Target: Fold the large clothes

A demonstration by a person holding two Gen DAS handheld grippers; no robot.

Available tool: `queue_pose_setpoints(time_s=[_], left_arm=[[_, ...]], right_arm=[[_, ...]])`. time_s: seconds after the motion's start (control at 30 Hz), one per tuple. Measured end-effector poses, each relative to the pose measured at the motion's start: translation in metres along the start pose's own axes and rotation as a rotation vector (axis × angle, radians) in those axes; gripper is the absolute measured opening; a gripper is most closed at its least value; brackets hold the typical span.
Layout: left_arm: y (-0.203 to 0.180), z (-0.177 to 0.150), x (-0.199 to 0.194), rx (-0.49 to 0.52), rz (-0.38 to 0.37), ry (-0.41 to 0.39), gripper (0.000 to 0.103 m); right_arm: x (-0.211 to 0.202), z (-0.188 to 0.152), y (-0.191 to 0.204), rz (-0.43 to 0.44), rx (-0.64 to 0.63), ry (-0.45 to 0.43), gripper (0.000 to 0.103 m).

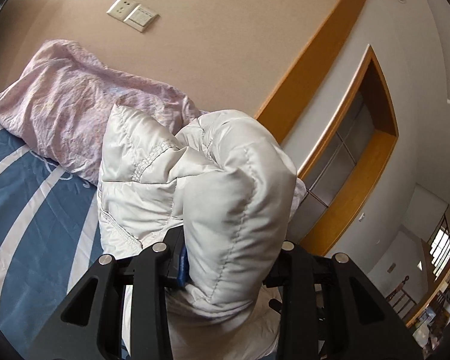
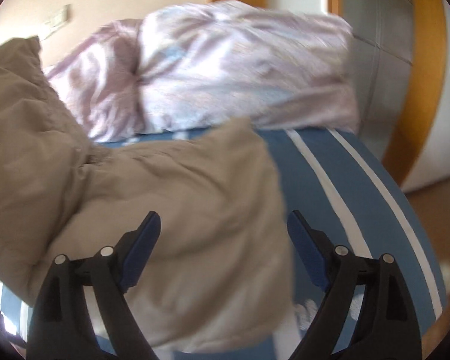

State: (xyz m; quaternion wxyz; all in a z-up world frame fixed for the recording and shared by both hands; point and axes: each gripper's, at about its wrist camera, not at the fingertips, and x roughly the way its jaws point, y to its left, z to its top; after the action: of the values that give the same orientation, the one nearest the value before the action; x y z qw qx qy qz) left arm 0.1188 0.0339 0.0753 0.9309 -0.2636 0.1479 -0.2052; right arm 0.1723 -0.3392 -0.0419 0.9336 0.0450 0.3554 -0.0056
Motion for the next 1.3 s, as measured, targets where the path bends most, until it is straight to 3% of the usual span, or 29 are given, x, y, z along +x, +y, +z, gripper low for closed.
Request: queue_pose_setpoints(time_s=[0.1,0.33,0.63,0.83,0.93,1.1,1.3], left_arm=[[-0.030,-0.011,0.018,0.076,-0.023,0.046,0.034],[-0.089,-0.052,0.067,0.234,-0.077,0.186,0.036],[-0.140,-0.117,0.113,0.449,-0.073,0.342,0.038],[-0.158,-0.157,0.128,0.567,-0.065,0.405,0.044],[-0.164,-0.171,0.132,0.612,-0.056,0.414,0.047],[-0.167,-0.182,0.142,0.666,-0.047,0.423,0.049],[-0.179,-0.206,0.145,0.780,-0.023,0.425,0.054]], right_arm=[[0.009,-0.008,-0.013,-0.006,0.055,0.050,0.086],[0.010,-0.015,-0.048,0.072,0.162,0.067,0.086],[-0.009,-0.021,-0.104,0.014,0.245,0.042,0.086],[-0.034,-0.002,-0.138,0.025,0.292,-0.030,0.086],[-0.050,0.015,-0.145,0.087,0.293,-0.068,0.086],[-0.066,0.050,-0.132,0.286,0.231,-0.087,0.086],[-0.054,0.085,-0.089,0.515,0.150,0.019,0.086]])
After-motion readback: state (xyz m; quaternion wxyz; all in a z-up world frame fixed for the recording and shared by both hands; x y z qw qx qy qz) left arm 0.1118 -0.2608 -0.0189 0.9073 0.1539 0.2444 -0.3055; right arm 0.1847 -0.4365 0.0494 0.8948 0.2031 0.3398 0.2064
